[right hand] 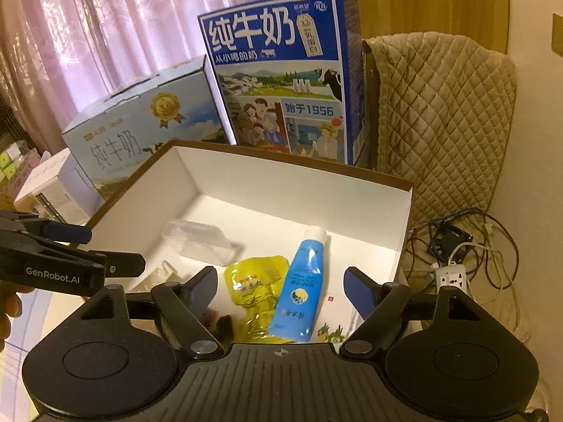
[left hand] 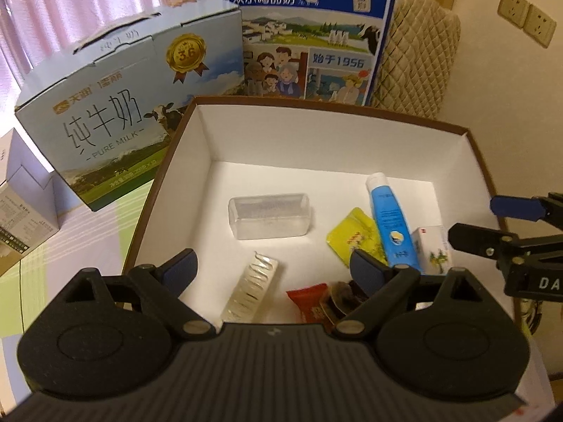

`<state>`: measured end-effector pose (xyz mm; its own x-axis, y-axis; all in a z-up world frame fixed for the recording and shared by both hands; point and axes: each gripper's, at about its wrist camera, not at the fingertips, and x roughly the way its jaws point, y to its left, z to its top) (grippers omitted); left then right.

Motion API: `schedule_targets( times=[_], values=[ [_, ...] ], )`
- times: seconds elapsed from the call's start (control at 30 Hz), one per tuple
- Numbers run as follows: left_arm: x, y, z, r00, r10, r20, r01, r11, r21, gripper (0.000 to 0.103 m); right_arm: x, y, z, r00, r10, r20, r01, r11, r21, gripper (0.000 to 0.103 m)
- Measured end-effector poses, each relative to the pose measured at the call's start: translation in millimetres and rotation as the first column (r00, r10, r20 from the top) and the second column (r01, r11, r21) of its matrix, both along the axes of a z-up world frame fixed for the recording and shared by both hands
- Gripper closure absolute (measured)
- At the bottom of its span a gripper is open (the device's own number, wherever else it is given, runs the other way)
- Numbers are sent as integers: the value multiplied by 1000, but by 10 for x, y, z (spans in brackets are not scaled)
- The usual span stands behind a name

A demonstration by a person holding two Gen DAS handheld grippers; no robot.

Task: Organize objects
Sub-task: 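Withdraw both tools from the brown box back over the table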

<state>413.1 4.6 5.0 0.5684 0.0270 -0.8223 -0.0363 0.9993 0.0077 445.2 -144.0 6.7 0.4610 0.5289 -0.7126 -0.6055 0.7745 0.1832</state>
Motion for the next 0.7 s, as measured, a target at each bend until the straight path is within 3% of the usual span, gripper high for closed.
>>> schedule_targets(
  times=[0.7],
  values=[
    [-1052,-77,406,994,40,103,-33,997,-71,11,-825,-423,354,1000,-23,13,22,995,92,27]
  ],
)
